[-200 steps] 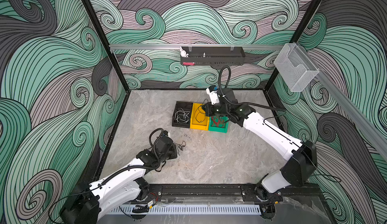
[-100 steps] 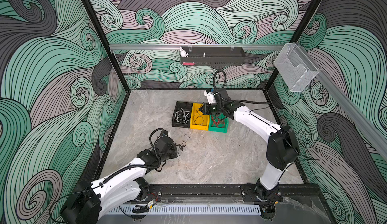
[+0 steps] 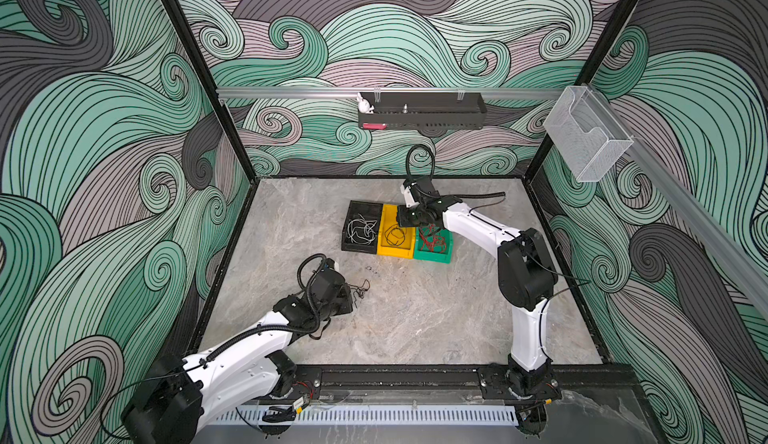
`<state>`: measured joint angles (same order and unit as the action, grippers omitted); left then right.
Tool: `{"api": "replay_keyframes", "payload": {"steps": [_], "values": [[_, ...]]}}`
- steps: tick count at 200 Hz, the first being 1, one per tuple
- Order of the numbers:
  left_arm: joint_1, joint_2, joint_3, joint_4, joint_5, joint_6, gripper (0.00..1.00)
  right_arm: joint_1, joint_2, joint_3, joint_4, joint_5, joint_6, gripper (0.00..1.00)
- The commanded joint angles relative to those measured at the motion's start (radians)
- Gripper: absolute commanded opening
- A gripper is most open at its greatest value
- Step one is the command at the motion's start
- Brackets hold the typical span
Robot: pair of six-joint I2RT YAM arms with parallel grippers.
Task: Untangle the cables
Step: 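Carry the black wire loop over the yellow bin with the right gripper and release, then move the right gripper back toward the black wire held by the left gripper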
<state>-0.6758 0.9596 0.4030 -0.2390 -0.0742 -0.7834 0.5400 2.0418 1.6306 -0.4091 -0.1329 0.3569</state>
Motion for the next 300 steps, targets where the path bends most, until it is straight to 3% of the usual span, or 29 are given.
{"api": "replay_keyframes", "payload": {"steps": [1, 82, 172, 214, 272, 300], "values": [[-0.002, 0.005, 0.019, 0.004, 0.005, -0.012, 0.06, -0.003, -0.009, 0.027, -0.049, 0.036, -0.027, 0.31], [-0.001, -0.006, 0.026, 0.009, 0.033, -0.012, 0.06, -0.002, -0.209, -0.124, -0.032, -0.009, -0.035, 0.34], [-0.02, -0.089, 0.066, 0.055, 0.161, -0.004, 0.03, 0.045, -0.454, -0.556, 0.145, -0.233, 0.084, 0.41], [-0.042, -0.152, 0.1, 0.021, 0.163, -0.004, 0.02, 0.111, -0.461, -0.685, 0.31, -0.314, 0.172, 0.46], [-0.051, -0.233, 0.145, -0.034, 0.141, -0.021, 0.02, 0.214, -0.392, -0.717, 0.454, -0.373, 0.247, 0.49], [-0.052, -0.259, 0.146, -0.04, 0.128, -0.027, 0.02, 0.244, -0.377, -0.724, 0.484, -0.387, 0.262, 0.57]]}}
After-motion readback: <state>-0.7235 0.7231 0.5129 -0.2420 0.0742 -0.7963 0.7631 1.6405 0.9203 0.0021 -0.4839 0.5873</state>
